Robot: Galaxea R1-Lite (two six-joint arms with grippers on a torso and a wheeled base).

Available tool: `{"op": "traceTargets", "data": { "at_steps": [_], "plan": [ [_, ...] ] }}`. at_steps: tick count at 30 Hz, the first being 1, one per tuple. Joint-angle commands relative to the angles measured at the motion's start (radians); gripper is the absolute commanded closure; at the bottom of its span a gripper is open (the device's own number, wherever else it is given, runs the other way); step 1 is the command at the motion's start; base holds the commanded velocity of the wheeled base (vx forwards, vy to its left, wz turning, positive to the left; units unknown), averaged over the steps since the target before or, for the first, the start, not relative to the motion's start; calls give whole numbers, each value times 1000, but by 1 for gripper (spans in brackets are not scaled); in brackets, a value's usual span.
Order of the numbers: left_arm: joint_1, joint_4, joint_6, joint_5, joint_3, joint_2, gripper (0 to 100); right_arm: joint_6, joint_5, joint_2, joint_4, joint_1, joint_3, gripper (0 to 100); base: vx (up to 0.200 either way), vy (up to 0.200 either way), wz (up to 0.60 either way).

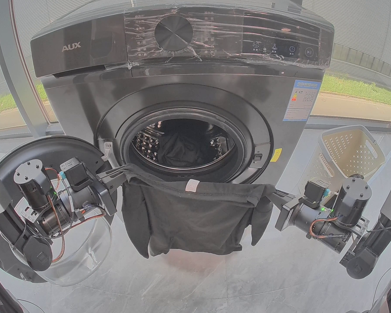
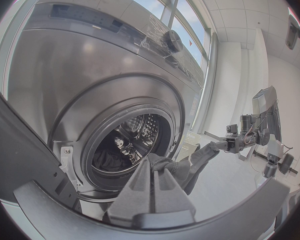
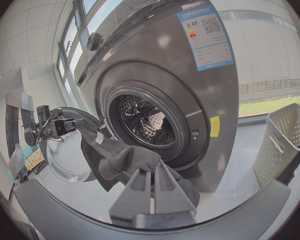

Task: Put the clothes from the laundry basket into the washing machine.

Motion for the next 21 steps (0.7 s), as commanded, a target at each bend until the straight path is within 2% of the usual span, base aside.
{"op": "traceTargets", "data": {
  "at_steps": [1, 7, 21],
  "plan": [
    [3, -4, 0, 0, 3, -14, 100, 0, 0, -20, 0, 5, -15, 100, 0, 0, 0],
    [6, -4, 1, 0, 9, -18, 100, 20, -7, -34, 0, 28, -18, 100, 0, 0, 0],
    [-17, -2, 1, -9, 6, -25, 100, 22, -14, -34, 0, 36, -30, 100, 0, 0, 0]
  ]
}}
